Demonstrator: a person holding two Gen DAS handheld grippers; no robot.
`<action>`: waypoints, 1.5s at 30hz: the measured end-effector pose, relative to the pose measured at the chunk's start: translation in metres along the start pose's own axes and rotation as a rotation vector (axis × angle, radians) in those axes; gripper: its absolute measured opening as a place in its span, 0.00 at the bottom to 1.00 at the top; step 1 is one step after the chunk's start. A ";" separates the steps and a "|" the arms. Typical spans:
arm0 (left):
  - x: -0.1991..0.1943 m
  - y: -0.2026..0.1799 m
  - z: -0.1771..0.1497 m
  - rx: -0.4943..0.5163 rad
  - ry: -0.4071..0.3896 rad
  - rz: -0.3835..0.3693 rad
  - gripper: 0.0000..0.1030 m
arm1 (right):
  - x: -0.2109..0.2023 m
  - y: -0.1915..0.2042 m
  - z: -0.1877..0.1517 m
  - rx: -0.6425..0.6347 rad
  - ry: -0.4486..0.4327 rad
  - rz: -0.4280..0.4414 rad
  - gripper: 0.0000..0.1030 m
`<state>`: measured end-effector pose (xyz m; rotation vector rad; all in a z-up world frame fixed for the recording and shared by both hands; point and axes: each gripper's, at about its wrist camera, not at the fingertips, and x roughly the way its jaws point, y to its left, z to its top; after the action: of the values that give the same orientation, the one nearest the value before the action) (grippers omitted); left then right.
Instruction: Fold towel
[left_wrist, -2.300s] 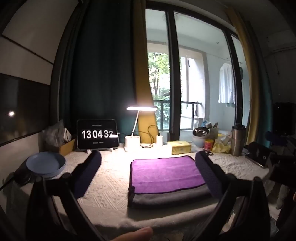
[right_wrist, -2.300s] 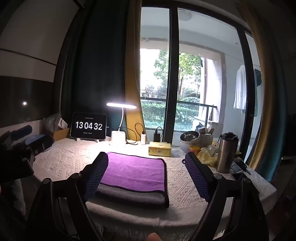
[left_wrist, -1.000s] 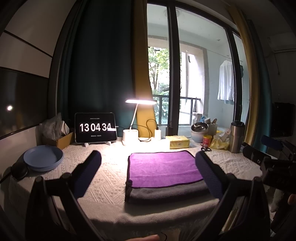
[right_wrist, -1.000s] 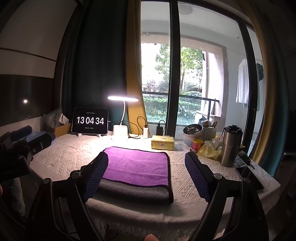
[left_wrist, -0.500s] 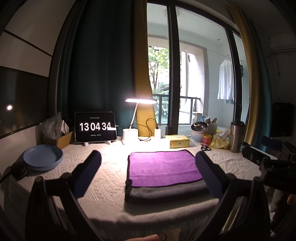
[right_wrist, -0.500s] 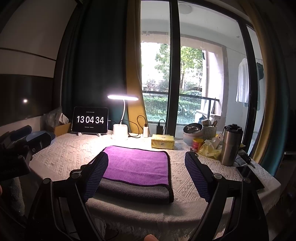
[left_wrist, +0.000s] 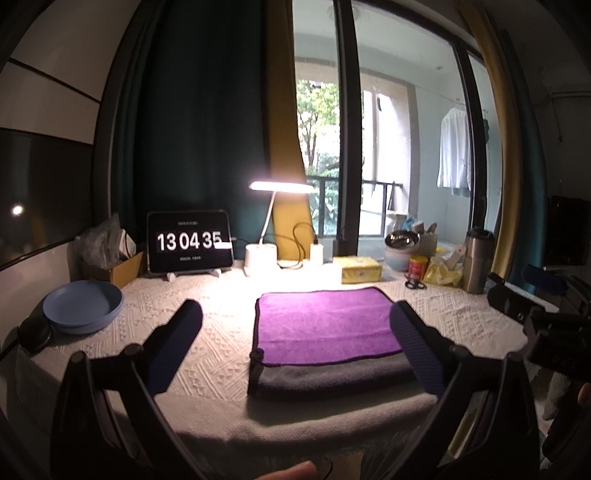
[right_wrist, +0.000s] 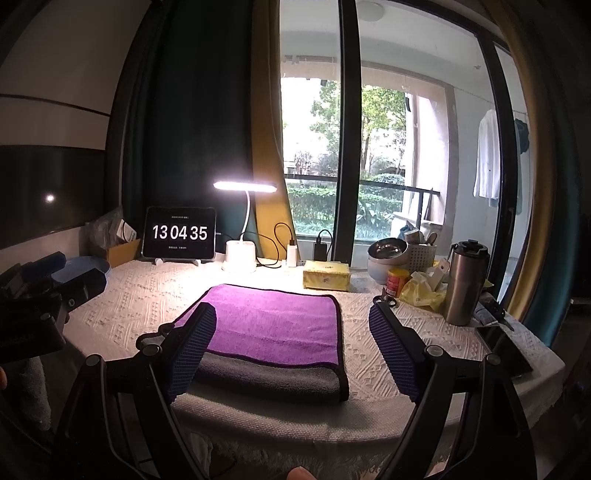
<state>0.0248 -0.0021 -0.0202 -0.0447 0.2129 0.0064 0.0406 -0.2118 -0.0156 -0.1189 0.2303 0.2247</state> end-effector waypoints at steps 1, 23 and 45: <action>0.003 0.000 0.000 -0.001 0.009 0.000 0.99 | 0.002 -0.001 0.000 0.003 0.005 0.000 0.85; 0.101 0.009 -0.027 -0.034 0.307 0.012 0.98 | 0.088 -0.037 -0.029 0.096 0.266 0.028 0.83; 0.176 0.020 -0.065 -0.077 0.582 -0.014 0.70 | 0.148 -0.057 -0.063 0.158 0.458 0.058 0.69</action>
<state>0.1833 0.0158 -0.1215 -0.1243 0.7943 -0.0126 0.1809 -0.2451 -0.1069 -0.0045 0.7064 0.2346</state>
